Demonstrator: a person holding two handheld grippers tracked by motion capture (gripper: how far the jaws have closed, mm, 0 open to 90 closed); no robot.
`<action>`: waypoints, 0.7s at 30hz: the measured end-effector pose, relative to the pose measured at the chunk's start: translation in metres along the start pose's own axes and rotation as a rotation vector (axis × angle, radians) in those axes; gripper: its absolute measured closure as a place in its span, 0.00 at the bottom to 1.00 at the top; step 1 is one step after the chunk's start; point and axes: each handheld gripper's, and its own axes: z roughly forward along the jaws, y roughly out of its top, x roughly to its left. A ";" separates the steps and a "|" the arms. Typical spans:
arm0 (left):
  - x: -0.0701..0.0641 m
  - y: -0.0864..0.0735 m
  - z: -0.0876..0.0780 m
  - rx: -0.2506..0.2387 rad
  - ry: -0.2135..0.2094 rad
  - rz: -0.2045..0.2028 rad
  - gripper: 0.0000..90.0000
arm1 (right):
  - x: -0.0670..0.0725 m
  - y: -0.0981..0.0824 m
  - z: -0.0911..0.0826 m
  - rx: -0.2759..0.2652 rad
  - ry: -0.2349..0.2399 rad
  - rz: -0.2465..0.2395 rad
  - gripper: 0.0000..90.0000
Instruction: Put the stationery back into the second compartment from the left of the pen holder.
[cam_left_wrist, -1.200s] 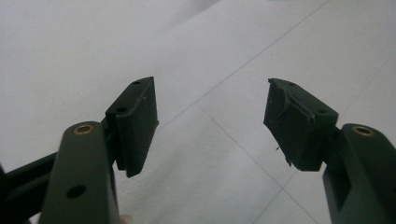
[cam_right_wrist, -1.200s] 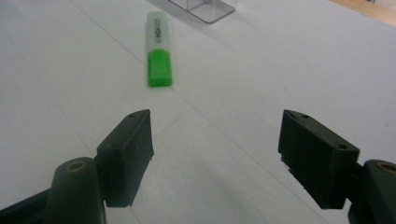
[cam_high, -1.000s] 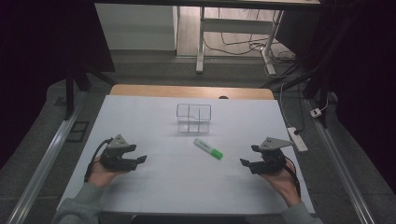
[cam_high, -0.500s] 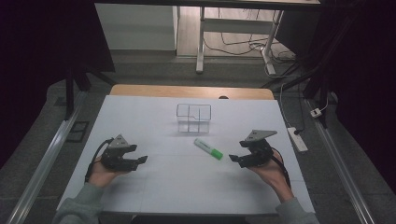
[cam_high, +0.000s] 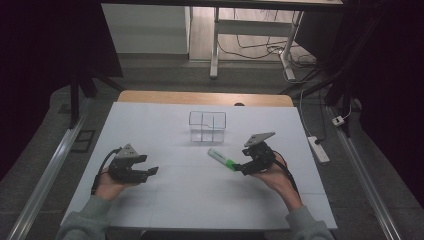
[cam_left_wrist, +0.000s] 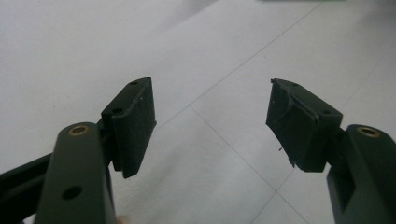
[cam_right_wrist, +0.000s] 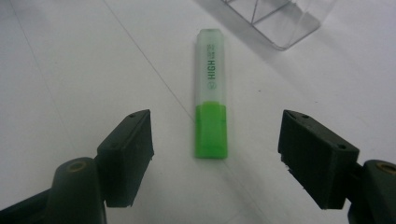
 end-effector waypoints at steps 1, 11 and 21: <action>0.000 0.000 0.000 0.000 0.000 0.001 0.35 | 0.001 0.002 0.003 0.015 0.004 -0.006 0.29; 0.000 0.000 0.001 0.003 -0.003 0.007 0.35 | 0.002 0.015 0.023 0.061 0.027 -0.019 0.30; -0.001 -0.001 0.001 0.003 -0.004 0.007 0.35 | -0.003 0.024 0.048 0.131 0.035 -0.035 0.32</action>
